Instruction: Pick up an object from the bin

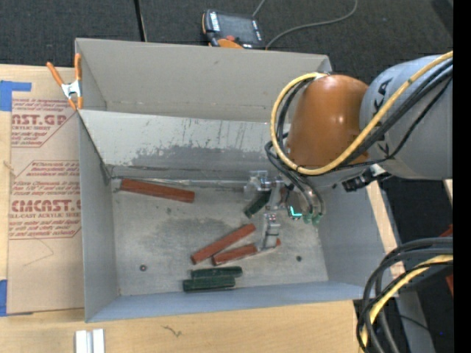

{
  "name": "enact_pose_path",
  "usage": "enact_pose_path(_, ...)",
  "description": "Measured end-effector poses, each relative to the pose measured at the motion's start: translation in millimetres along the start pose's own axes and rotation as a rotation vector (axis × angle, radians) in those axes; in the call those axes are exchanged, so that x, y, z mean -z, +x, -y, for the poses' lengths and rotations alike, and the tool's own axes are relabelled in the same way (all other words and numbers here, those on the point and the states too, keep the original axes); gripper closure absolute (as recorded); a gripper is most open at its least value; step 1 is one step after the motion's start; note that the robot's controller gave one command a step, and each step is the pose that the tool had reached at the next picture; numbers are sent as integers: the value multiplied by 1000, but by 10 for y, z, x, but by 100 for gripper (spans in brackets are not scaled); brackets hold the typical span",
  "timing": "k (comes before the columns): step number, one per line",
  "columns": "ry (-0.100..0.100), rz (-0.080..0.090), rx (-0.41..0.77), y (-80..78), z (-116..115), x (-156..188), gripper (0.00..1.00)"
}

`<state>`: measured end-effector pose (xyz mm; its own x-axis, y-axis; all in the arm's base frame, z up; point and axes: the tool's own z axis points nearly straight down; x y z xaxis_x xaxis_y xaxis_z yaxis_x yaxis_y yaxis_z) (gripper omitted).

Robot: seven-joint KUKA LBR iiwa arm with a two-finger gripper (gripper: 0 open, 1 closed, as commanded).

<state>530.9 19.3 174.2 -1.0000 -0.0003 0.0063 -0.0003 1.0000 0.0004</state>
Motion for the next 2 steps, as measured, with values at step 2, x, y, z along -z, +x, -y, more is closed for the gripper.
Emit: enact_pose_path(2,0,6,8,199,8,-1079,0)
